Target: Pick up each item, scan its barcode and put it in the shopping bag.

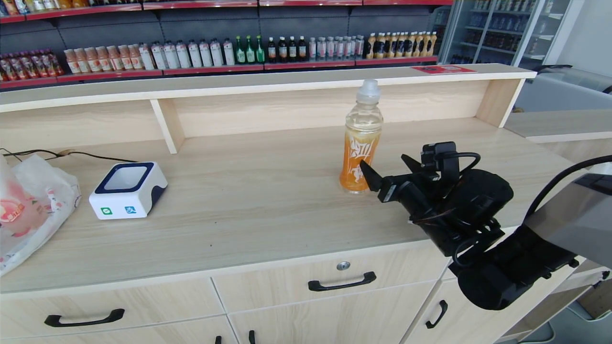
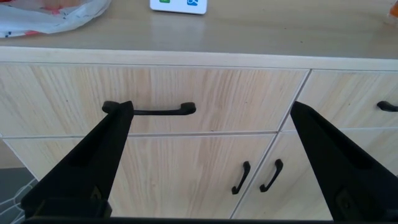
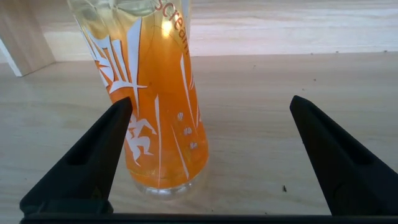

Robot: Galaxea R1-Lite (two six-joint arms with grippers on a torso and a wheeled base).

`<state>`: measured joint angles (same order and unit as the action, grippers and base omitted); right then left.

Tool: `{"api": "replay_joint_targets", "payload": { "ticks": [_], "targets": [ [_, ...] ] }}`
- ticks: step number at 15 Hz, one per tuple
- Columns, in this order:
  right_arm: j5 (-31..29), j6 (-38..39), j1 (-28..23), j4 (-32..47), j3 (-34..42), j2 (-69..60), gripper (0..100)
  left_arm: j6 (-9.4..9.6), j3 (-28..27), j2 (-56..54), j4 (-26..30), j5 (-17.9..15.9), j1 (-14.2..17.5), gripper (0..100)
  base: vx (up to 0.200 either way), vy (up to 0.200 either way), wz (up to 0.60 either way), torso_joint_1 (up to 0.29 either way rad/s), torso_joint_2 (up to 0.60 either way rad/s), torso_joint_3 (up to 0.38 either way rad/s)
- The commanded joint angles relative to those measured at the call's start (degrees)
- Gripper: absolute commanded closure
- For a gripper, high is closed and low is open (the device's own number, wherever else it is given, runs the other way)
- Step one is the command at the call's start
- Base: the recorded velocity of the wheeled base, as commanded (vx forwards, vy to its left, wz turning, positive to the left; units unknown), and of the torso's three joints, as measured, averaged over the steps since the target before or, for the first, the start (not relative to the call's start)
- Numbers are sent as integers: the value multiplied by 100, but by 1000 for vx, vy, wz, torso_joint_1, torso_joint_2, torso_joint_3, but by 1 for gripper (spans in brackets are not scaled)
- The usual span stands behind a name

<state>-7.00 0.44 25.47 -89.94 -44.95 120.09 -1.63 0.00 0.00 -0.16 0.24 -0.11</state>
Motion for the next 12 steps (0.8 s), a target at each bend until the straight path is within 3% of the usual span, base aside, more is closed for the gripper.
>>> {"api": "replay_joint_targets", "payload": {
  "ticks": [1, 12],
  "targets": [
    [-3, 0, -24, -6, 12, 14, 0, -4, 0, 0, -2, 2, 2, 0, 0, 0, 0, 0, 0, 0],
    [-3, 0, -174, -6, 47, -38, 0, -4, 0, 0, -2, 2, 2, 0, 0, 0, 0, 0, 0, 0]
  ]
}}
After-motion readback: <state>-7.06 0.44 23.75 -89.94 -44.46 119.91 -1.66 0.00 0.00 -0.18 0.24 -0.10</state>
